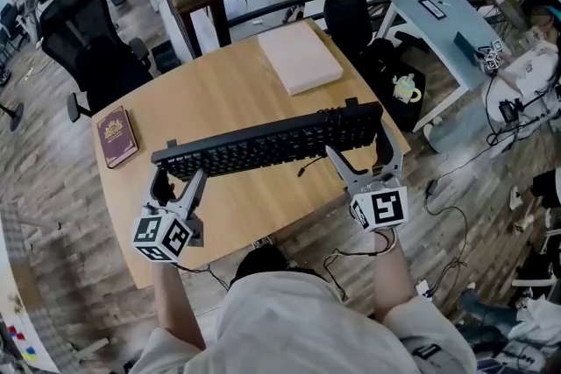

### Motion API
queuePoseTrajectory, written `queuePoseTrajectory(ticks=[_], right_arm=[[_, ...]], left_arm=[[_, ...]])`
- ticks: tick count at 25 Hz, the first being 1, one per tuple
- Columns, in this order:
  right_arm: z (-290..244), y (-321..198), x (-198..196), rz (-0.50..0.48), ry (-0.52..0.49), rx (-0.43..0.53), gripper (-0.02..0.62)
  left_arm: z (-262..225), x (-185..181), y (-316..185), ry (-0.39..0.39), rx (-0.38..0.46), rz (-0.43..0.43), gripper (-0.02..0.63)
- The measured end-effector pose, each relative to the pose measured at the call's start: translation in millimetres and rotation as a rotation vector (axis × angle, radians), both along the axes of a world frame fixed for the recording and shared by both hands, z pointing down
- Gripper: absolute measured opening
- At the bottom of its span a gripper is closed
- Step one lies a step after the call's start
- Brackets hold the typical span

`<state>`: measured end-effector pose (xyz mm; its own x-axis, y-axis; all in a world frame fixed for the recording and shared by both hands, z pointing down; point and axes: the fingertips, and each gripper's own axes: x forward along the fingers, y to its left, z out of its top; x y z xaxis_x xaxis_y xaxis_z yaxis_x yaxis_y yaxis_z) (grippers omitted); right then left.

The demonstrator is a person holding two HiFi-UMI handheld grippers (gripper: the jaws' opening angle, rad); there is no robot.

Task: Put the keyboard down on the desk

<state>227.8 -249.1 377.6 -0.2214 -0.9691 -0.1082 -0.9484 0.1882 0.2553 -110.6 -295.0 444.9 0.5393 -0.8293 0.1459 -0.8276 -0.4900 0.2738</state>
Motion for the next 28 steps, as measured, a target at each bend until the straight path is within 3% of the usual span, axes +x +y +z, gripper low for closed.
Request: queuePoseTrajectory(ticks=[8, 13, 28], right_arm=[[4.3, -55.4, -26.3, -0.019, 0.006, -0.015, 0.456], [23.6, -84.5, -38.0, -0.049, -0.019, -0.072, 0.456], [71.4, -152.1, -86.9, -0.257, -0.038, -0.180, 0.456]], left_arm=[[8.4, -26.6, -46.6, 0.012, -0.015, -0.022, 0.426], [21.3, -41.1, -59.9, 0.006, -0.059, -0.051, 0.426], [60.1, -87.6, -50.5, -0.012, -0.166, -0.255, 0.426]])
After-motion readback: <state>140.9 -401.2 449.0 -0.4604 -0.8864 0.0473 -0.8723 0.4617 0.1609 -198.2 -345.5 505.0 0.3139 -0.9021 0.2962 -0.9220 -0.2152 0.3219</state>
